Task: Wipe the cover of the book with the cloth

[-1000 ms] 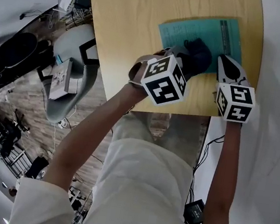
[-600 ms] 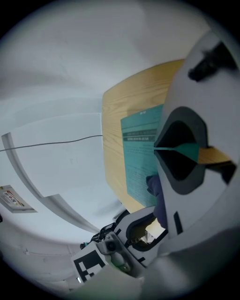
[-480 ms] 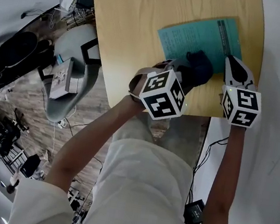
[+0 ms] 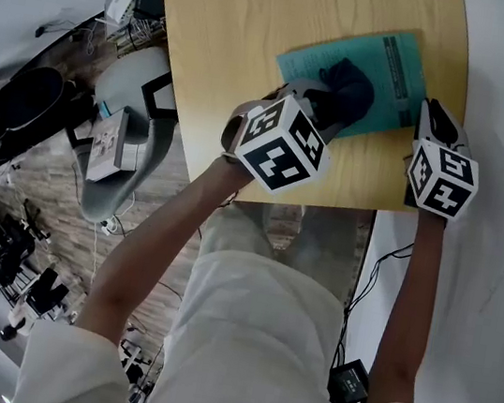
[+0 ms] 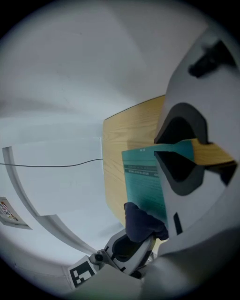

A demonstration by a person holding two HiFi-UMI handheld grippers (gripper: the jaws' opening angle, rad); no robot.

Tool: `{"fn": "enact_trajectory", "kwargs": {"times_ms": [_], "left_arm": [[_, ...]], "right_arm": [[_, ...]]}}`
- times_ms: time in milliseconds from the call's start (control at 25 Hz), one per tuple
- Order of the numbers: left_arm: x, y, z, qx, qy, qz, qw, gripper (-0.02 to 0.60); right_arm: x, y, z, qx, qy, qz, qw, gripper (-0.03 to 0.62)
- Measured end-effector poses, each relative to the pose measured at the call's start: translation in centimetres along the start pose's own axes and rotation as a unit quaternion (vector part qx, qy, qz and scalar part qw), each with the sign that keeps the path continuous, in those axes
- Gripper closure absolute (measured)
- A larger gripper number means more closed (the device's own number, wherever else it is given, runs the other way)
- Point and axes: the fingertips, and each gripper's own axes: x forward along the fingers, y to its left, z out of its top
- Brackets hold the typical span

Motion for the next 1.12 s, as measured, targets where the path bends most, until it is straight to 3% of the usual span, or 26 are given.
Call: {"fn": "enact_trajectory", "kwargs": {"times_ms": [440,680,960,1120], "left_arm": [[1.5,6.2,3.1,-0.003,0.001,0.043,0.9991,0.448],[3.2,7.1,3.5,0.005,0.020,0.041,0.9990,0.448],[4.4,7.0,3.7,0.013,0.028,0.035,0.9989,0.448],[4.9,5.3,4.1,0.033,0.034,0.007,0.9989,0.448]], "right_arm": [[-0.8,1.3,-1.5,-0.019,0.027,0.009,0.999,0.554],[-0.5,1.9,-2.7,-0.036,0.051,0.007,0.998,0.556],[-0.4,1.8,-3.3,-0.002,0.050,0.009,0.999,0.556],[-0.4,1.8,-3.4,0.004,0.053,0.019,0.998,0.556]]}}
